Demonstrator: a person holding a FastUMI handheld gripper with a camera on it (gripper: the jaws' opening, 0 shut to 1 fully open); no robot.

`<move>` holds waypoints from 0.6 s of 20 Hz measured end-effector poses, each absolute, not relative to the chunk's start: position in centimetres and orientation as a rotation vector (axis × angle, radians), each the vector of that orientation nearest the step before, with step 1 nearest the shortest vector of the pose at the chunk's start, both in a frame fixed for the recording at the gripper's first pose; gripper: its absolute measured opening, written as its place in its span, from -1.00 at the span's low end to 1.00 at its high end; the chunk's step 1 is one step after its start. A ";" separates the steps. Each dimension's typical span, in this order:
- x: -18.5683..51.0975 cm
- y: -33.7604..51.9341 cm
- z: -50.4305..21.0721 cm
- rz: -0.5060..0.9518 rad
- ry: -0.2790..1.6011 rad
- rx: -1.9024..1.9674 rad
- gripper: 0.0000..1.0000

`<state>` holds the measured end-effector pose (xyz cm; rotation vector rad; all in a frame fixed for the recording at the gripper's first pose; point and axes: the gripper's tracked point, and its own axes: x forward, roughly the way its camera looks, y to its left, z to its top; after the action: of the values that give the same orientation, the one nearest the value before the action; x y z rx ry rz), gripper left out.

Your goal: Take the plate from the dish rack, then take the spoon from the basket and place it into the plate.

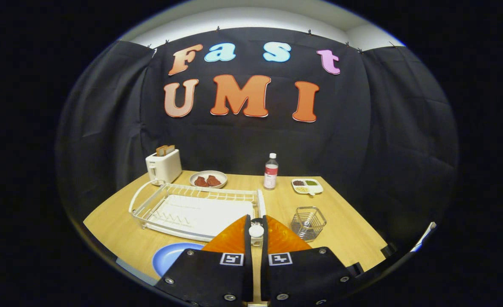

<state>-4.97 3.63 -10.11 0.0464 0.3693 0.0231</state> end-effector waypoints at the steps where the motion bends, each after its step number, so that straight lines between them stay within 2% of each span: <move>1: -5.4 5.0 -10.4 0.047 0.377 0.046 -0.86; 12: -9.4 16.0 -15.3 0.297 0.455 0.059 -0.86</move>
<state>-9.39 16.04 -15.26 0.0592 0.4554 0.2968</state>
